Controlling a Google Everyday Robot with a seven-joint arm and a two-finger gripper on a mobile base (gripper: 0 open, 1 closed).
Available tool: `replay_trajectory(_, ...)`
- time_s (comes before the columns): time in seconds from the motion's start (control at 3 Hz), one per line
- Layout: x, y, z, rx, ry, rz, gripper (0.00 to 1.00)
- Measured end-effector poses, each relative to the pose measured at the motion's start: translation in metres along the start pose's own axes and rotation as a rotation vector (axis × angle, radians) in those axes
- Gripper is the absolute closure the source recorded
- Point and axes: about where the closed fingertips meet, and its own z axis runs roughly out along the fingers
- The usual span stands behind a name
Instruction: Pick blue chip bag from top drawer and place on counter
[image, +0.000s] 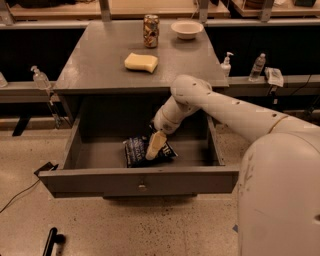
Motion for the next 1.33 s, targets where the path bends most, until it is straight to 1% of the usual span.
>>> replay_trajectory(0.33,0.011,-0.008,0.014,0.014,-0.021,0.038,0.33)
replay_trajectory(0.67,0.009,-0.005,0.015,0.002,-0.03,0.033,0.64)
replay_trajectory(1.0,-0.002,-0.002,0.008,-0.033,-0.1,0.014,0.97)
replay_trajectory(1.33,-0.041,0.016,-0.004,-0.087,-0.185,-0.106,1.0)
